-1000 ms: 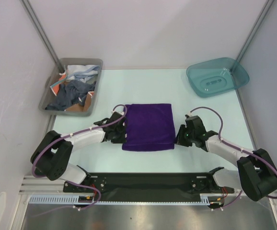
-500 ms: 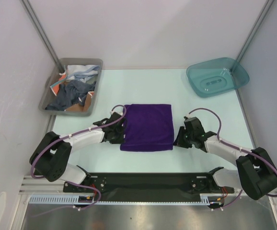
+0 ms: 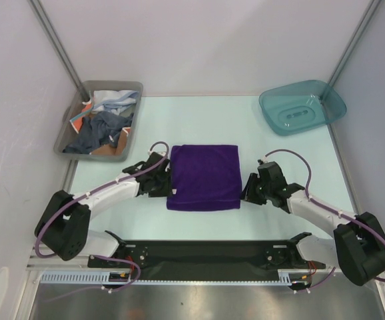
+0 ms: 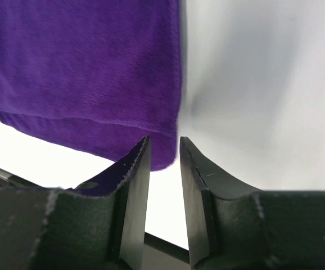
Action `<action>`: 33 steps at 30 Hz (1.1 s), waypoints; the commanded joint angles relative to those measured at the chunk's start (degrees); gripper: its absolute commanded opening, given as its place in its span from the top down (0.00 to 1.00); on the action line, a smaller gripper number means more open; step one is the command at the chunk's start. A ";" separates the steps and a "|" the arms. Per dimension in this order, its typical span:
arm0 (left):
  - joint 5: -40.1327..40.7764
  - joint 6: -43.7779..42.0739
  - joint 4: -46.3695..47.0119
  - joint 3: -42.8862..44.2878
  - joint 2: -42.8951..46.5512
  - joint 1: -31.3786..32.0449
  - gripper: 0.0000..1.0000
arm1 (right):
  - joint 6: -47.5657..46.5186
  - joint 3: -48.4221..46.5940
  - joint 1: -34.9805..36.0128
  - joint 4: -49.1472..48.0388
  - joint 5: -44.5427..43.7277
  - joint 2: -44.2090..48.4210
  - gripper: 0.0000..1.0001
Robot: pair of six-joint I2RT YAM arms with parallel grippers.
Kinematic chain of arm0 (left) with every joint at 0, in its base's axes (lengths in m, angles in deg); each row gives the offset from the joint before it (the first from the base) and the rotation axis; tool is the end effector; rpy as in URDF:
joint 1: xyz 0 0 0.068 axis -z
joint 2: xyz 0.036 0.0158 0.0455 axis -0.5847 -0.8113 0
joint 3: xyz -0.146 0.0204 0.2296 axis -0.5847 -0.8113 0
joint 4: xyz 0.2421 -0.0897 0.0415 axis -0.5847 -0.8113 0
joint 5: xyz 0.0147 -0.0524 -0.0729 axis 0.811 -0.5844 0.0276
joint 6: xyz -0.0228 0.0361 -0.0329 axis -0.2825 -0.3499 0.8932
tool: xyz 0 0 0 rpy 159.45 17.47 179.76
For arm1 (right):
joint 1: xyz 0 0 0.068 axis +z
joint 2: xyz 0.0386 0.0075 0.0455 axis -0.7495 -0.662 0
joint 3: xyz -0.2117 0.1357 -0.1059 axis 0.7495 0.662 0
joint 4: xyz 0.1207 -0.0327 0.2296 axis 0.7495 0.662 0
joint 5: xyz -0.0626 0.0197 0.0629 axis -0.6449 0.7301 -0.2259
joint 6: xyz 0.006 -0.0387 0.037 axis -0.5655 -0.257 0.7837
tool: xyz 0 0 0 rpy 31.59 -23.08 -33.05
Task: Fold and stack the towels
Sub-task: Fold the towel
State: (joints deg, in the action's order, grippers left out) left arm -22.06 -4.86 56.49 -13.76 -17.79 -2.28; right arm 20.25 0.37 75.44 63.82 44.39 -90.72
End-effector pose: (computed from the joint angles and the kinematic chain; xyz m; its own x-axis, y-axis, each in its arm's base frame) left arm 0.2089 -0.1350 0.1791 -0.9093 -0.0578 -0.4122 0.0220 0.9822 -0.1864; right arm 0.1870 0.1003 0.1621 -0.8753 0.2405 -0.4195 0.0195 0.8844 0.4663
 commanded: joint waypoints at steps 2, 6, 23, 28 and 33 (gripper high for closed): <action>-4.18 0.34 3.29 -0.07 -0.02 -1.15 0.54 | 2.21 -0.80 0.26 -4.47 1.02 -1.22 0.67; -6.12 1.04 5.57 -1.65 -1.70 -1.15 0.68 | 2.48 -0.18 0.18 -7.10 1.28 -3.33 0.67; -1.55 0.34 -0.04 1.68 -0.38 -1.15 1.00 | -0.16 -2.98 0.18 -4.04 0.23 -1.23 1.00; -0.84 0.34 -2.07 3.35 1.29 -1.15 1.00 | -1.65 -5.19 0.09 -1.22 0.58 0.71 1.00; -0.67 0.52 -2.34 3.71 1.73 -1.15 1.00 | -1.48 -5.19 0.09 -1.13 1.02 0.71 1.00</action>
State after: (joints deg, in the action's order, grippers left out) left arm -23.78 -4.32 54.72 -11.79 -17.57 -3.05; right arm 19.63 -3.52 75.44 61.65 45.33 -90.78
